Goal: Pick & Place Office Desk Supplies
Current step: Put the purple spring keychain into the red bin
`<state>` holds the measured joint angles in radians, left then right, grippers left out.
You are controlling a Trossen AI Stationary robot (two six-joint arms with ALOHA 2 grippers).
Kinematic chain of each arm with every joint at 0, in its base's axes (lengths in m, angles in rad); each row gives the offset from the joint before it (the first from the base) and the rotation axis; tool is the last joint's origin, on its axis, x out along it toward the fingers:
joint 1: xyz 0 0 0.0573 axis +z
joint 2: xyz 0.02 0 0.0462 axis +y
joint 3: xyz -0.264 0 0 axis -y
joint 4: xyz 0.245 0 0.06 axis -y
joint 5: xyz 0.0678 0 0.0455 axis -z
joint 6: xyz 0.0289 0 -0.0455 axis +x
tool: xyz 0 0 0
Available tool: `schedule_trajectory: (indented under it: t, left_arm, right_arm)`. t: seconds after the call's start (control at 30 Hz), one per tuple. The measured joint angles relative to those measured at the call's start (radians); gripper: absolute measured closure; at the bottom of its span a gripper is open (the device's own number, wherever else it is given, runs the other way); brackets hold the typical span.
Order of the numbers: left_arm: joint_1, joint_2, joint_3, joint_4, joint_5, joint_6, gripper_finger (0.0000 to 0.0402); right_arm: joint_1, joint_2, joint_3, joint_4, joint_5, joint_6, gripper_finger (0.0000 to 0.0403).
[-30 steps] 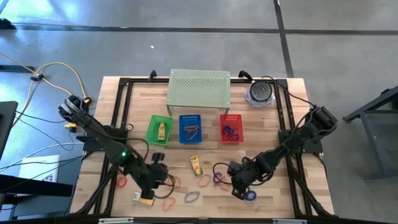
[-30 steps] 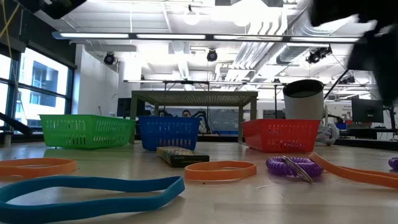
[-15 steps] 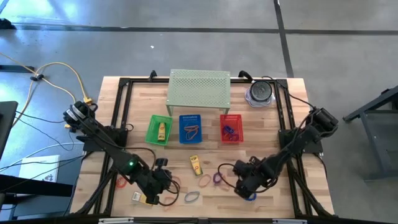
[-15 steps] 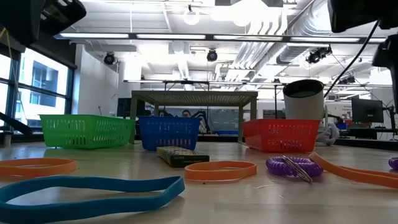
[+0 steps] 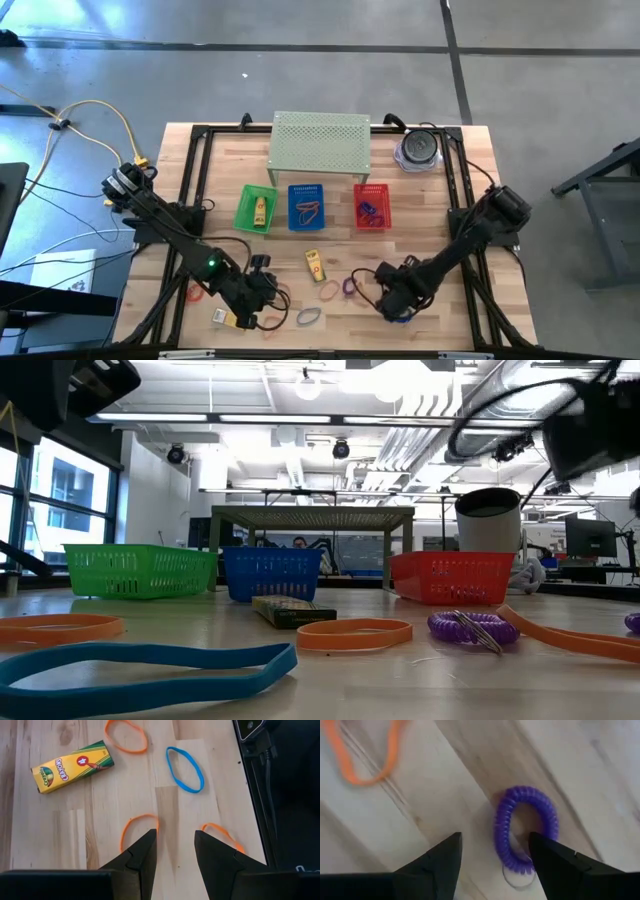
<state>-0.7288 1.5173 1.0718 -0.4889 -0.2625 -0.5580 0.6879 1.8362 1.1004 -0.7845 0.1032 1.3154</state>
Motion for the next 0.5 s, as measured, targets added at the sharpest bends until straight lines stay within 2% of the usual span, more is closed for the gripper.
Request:
schedule_trajectory:
  t: [0.27, 0.37, 0.5]
  left_arm:
    - [0.0, 0.0, 0.0, 0.004, 0.001, 0.008, 0.0274]
    - [0.0, 0.0, 0.0, 0.004, 0.001, 0.008, 0.0274]
    - [0.0, 0.0, 0.0, 0.003, 0.001, 0.008, 0.0274]
  right_arm:
    - [-0.05, 0.068, 0.007, 0.009, -0.128, -0.04, 0.0193]
    - [-0.065, 0.069, 0.007, 0.009, -0.141, -0.054, 0.0224]
    - [-0.076, 0.067, 0.005, 0.004, -0.128, -0.089, 0.0287]
